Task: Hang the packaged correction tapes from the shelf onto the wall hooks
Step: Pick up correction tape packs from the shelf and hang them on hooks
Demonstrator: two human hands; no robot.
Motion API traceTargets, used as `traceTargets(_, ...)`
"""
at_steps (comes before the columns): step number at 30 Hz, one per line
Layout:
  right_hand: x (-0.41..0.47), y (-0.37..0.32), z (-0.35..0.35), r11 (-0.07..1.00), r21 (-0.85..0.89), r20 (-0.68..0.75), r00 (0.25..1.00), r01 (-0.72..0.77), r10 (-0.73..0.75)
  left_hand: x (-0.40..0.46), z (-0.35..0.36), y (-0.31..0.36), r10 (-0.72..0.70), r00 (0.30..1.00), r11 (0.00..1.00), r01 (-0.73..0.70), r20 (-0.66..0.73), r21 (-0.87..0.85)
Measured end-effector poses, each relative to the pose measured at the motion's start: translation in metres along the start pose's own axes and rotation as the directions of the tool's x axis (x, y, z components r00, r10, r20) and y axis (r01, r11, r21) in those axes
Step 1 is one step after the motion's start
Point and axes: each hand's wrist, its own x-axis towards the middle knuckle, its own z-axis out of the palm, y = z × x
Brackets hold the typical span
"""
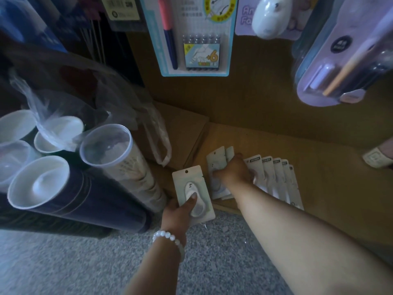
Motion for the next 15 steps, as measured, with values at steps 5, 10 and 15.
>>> traceTargets(5,-0.014,-0.002,-0.029,0.976,0.218,-0.108,0.994,0.003,0.021,-0.014,0.001,0.008,0.055,0.998,0.996,-0.053,-0.026,0.074)
traceTargets(10,-0.030,-0.006,-0.057,0.910,0.411,0.005,0.998,-0.059,0.062,-0.034,0.016,0.024,0.090,0.996,0.993,-0.089,-0.012,0.077)
traceTargets(15,-0.064,-0.009,-0.081,0.824,0.540,0.259,0.966,-0.169,0.029,-0.065,0.037,0.049,0.141,0.986,0.988,-0.146,0.094,0.049)
